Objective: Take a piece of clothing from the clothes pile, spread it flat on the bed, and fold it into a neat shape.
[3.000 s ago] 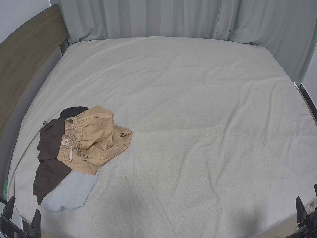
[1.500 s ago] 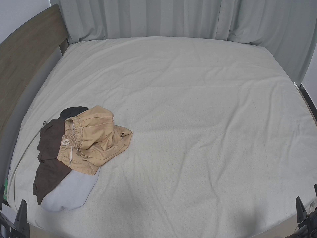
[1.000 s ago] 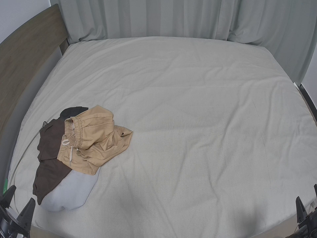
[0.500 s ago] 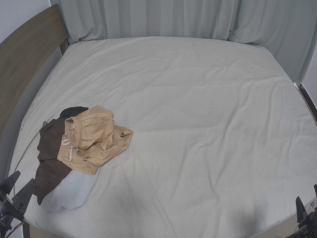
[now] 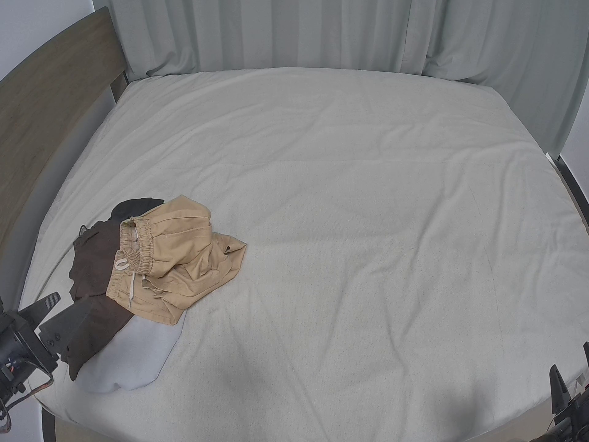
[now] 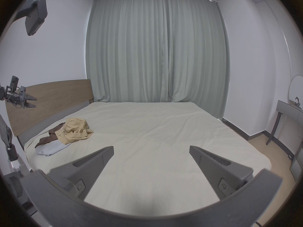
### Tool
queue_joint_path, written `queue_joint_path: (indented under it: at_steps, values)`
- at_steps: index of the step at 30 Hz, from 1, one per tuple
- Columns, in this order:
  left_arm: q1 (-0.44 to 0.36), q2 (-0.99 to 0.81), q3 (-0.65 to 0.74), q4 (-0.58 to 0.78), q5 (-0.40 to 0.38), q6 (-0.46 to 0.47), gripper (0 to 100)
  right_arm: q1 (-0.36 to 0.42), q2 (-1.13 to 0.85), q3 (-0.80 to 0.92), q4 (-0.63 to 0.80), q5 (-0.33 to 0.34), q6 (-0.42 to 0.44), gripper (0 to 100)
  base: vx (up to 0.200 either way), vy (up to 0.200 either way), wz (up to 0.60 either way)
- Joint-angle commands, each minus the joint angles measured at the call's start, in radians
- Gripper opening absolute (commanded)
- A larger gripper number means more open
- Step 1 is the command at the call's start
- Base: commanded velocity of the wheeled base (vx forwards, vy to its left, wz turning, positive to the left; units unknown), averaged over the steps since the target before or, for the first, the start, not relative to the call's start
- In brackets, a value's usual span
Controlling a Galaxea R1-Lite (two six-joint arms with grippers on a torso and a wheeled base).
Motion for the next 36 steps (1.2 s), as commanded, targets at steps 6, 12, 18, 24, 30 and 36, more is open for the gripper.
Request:
queue_joint_path:
  at_steps: [6,12,18,24,30,36]
  values:
    - [0.005,0.135,-0.035,-0.051,-0.032,-0.004,100,0.001,-0.016,0.018,0.000,0.002,-0.001,100,0.000,0.000,0.00]
    - [0.080,0.196,-0.052,-0.086,-0.164,0.001,100,0.001,-0.016,0.018,0.000,0.000,-0.001,100,0.000,0.000,0.00]
    - [0.215,0.270,-0.065,-0.112,-0.323,0.010,100,0.001,-0.016,0.018,0.000,0.000,-0.001,100,0.000,0.000,0.00]
    - [0.259,0.348,-0.086,-0.142,-0.369,0.008,100,0.001,-0.016,0.018,0.000,0.000,-0.001,100,0.000,0.000,0.00]
    - [0.261,0.436,-0.088,-0.209,-0.381,0.008,100,0.001,-0.016,0.018,0.000,0.000,-0.001,100,0.000,0.000,0.00]
    - [0.264,0.568,-0.091,-0.332,-0.381,0.008,100,0.001,-0.016,0.018,0.000,0.000,-0.001,100,0.000,0.000,0.00]
